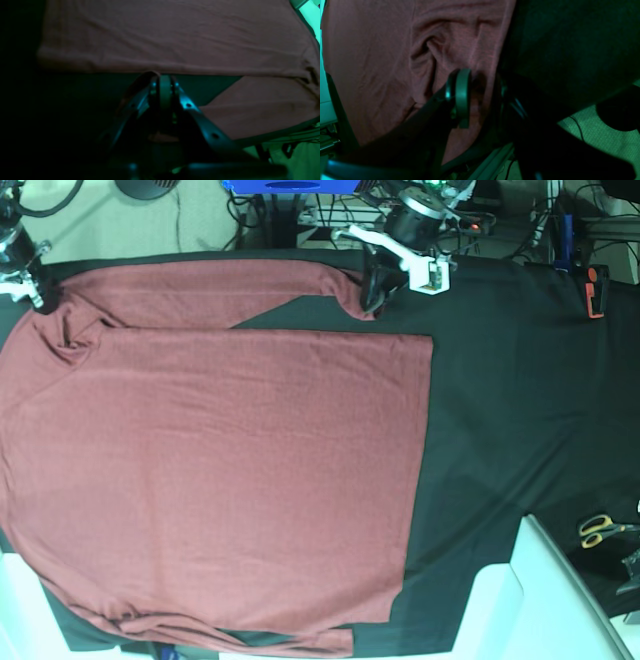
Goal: Fold the T-shirt properly
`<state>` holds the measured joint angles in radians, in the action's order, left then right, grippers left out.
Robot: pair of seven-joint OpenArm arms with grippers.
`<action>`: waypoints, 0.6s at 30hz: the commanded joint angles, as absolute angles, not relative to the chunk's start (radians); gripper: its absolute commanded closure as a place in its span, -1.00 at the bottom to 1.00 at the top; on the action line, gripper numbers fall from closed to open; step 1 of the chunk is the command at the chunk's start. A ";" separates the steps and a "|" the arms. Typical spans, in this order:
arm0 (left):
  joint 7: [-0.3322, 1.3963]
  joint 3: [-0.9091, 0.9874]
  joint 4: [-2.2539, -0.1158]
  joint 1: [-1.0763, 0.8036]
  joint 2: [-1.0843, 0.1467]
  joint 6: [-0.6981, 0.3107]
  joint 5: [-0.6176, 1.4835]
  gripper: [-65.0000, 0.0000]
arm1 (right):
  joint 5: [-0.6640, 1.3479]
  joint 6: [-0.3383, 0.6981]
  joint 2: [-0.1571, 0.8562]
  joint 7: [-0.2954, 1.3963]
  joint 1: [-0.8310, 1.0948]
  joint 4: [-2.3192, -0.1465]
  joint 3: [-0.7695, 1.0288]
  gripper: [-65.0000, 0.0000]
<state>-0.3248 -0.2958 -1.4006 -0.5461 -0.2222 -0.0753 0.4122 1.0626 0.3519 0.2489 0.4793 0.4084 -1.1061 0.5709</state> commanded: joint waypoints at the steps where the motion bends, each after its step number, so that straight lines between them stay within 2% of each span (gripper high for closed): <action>1: -0.351 -0.298 -1.415 -0.552 -0.222 -0.081 0.407 1.00 | 1.058 0.352 0.265 0.481 0.414 -1.113 0.572 0.63; 3: -0.351 -0.298 -1.415 -0.552 -0.222 -0.081 0.407 1.00 | 1.058 0.352 0.265 0.492 0.414 -1.115 0.572 0.94; 4: -0.351 -0.298 -1.415 -0.552 -0.222 -0.081 0.407 1.00 | 1.058 0.352 0.265 0.513 0.412 -1.118 0.575 1.00; 11: -0.349 -0.300 -1.415 -0.553 -0.222 -0.081 0.407 1.00 | 1.058 0.349 0.266 0.552 0.392 -1.119 0.576 0.99; 15: -0.348 -0.298 -1.434 -0.564 -0.222 -0.081 0.407 1.00 | 1.058 0.292 0.271 0.550 0.387 -1.119 0.576 0.99; 18: -0.262 -0.298 -1.480 -0.561 -0.222 -0.081 0.407 1.00 | 1.058 0.291 0.275 0.552 0.364 -1.121 0.576 0.99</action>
<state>-0.2352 -0.2981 -1.4567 -0.5568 -0.2195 -0.0746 0.4118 1.0554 0.2947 0.2546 0.5613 0.3679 -1.1069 0.5697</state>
